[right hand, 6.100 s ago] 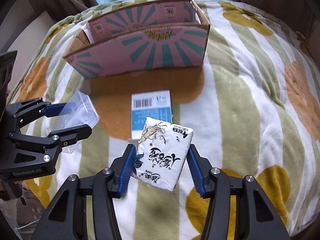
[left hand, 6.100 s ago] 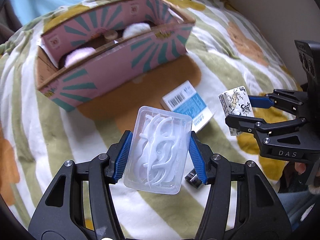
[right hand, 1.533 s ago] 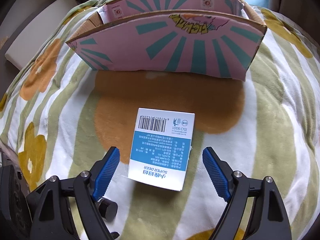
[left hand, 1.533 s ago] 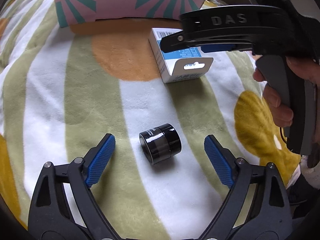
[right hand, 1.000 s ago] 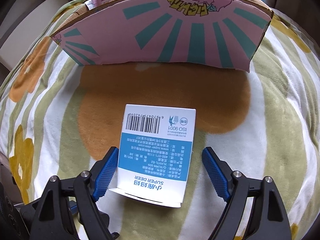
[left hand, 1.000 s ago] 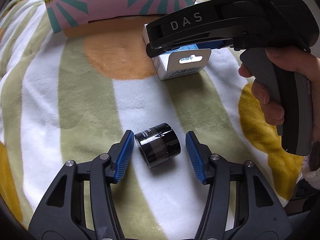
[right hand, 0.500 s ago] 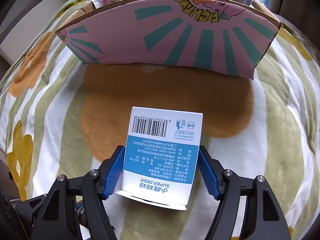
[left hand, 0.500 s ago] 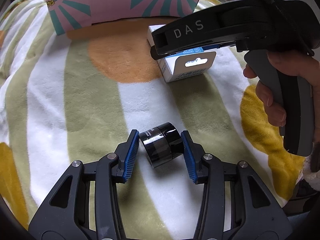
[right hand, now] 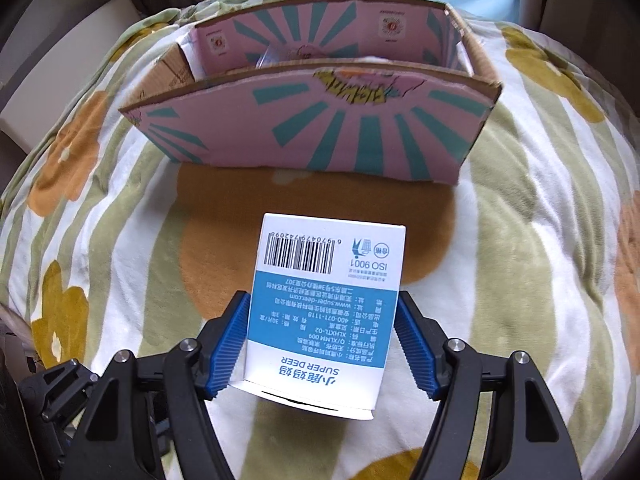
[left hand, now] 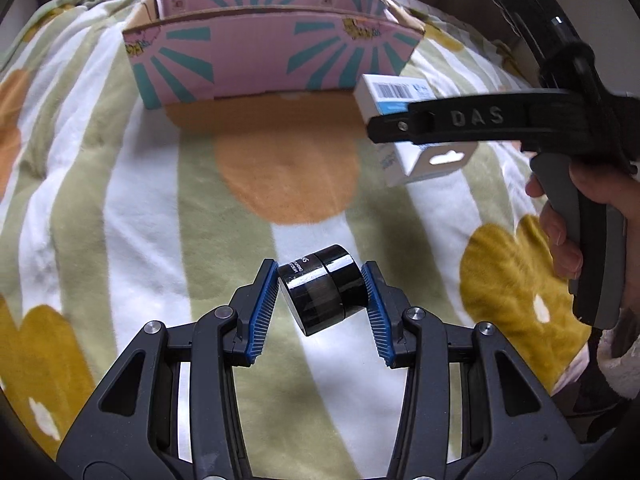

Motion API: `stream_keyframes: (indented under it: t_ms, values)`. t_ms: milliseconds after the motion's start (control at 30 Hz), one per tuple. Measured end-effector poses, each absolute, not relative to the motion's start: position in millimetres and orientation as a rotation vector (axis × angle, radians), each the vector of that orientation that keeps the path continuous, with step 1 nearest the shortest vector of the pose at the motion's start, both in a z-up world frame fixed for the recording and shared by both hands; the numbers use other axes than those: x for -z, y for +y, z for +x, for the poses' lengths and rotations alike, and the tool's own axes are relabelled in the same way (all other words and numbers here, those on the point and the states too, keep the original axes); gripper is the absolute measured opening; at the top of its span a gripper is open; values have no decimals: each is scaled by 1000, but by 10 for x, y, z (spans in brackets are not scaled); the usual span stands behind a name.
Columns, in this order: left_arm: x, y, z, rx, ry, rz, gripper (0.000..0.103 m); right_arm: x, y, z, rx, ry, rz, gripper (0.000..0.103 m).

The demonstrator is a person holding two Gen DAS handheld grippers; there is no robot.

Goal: Organize objects
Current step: 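Carry jar and SUPER DEER box into the pink box and release both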

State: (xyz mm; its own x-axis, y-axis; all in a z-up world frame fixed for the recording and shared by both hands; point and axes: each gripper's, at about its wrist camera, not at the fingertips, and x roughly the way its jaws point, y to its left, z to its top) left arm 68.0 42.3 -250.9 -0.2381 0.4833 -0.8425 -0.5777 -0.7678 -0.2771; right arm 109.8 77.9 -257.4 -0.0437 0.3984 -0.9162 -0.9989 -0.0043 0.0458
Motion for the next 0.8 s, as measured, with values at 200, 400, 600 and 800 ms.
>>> stream_keyframes:
  t_ms: [200, 400, 600, 800]
  values:
    - [2227, 295, 383, -2086, 95, -1328, 40, 2218, 847, 1100, -1405, 915, -864, 67]
    - [1931, 278, -43, -2133, 123, -1281, 40, 1802, 946, 1200, -1406, 903, -815, 67]
    - [1671, 243, -547, -2167, 154, -1221, 40, 1496, 1184, 1270, -1405, 878, -771, 67]
    - [1472, 336, -1186, -2170, 153, -1175, 40, 1294, 1537, 1348, -1392, 860, -747, 67]
